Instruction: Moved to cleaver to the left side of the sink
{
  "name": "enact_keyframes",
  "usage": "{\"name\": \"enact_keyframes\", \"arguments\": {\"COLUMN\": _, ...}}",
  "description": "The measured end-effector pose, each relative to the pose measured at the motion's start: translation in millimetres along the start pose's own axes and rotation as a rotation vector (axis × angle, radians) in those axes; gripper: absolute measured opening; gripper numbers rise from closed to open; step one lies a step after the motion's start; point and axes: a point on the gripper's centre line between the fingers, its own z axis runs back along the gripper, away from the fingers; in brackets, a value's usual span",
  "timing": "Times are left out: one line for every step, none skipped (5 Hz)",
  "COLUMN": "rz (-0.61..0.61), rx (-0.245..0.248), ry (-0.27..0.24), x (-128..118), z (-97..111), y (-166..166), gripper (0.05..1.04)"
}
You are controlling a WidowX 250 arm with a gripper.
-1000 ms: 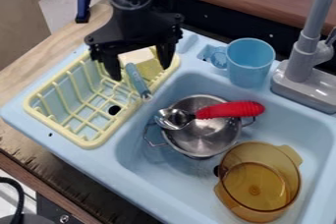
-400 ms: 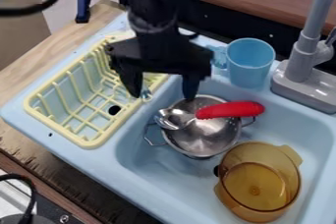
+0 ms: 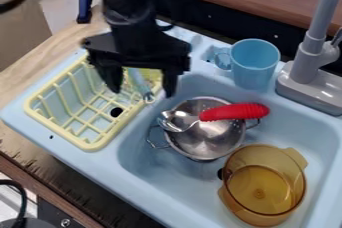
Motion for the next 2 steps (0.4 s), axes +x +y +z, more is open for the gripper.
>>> {"name": "enact_keyframes", "arguments": {"rz": 0.014, "rx": 0.015, "ry": -0.011, "x": 3.6, "z": 1.9, "y": 15.9, "gripper": 0.998}}
{"name": "enact_keyframes", "arguments": {"rz": 0.024, "rx": 0.026, "ry": -0.012, "x": 7.5, "z": 1.5, "y": 35.0, "gripper": 0.998}}
